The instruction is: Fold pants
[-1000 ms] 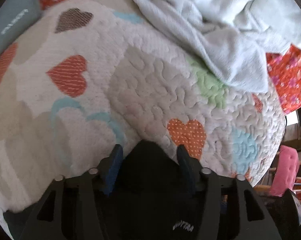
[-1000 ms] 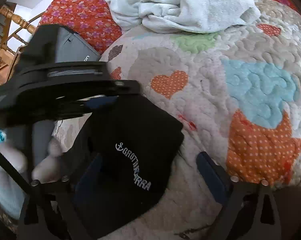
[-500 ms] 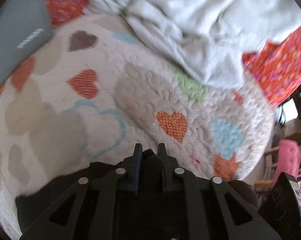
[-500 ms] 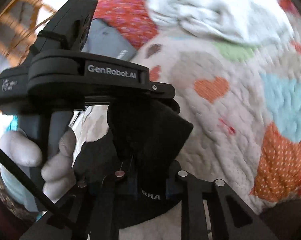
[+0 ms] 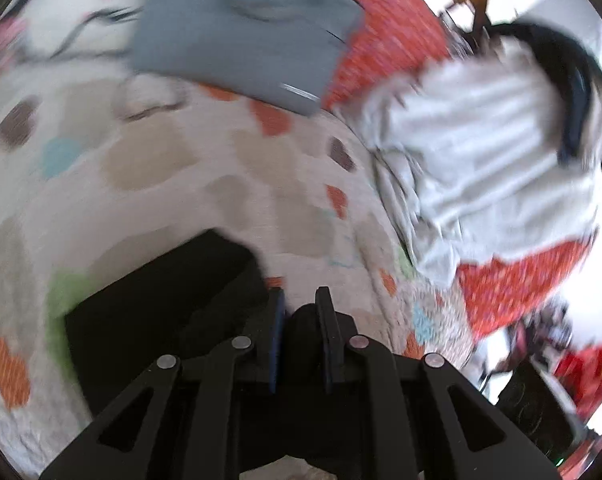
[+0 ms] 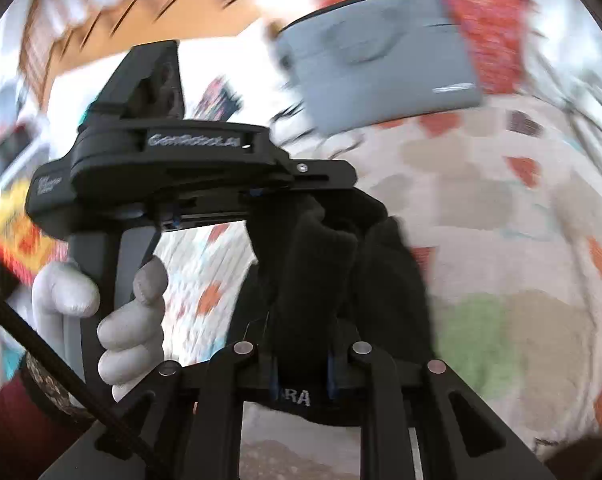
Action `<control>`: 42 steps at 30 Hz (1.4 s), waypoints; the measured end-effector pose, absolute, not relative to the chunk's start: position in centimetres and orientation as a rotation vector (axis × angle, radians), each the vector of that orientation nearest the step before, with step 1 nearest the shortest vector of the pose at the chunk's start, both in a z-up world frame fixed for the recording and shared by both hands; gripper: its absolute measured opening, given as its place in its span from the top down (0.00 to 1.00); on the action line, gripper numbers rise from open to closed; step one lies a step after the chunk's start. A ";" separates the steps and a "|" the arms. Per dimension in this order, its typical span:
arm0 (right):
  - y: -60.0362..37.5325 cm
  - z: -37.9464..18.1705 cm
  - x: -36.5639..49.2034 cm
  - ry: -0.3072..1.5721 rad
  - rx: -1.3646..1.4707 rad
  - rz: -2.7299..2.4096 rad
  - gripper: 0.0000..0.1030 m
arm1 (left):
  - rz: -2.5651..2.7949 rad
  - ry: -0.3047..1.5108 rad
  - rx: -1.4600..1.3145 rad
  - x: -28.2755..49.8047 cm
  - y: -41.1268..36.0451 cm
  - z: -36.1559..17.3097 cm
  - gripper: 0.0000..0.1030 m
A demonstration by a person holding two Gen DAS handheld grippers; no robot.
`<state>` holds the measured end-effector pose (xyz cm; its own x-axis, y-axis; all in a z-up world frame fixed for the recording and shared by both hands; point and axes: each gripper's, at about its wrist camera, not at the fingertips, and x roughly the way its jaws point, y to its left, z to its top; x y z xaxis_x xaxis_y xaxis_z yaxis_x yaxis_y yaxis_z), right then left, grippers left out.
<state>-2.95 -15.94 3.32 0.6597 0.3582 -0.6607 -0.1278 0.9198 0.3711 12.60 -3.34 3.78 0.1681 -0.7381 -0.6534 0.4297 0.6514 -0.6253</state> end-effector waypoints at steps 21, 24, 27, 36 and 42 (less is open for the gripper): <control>-4.9 -0.4 -2.3 0.971 0.076 0.589 0.31 | -0.572 1.098 -0.661 12.8 13.0 -2.0 0.65; -6.9 0.9 -3.0 0.956 0.127 0.595 0.31 | -0.584 1.066 -0.578 11.4 12.1 0.3 0.65; -10.4 1.4 -3.1 0.943 0.166 0.503 0.31 | -0.634 1.036 -0.499 9.9 9.8 2.7 0.65; -20.8 0.4 -4.3 0.930 0.378 0.227 0.31 | -0.396 1.091 -0.008 9.6 1.2 1.0 0.60; -23.7 0.6 -5.1 0.923 0.410 0.158 0.31 | -0.237 1.066 0.188 9.6 1.6 -2.3 0.57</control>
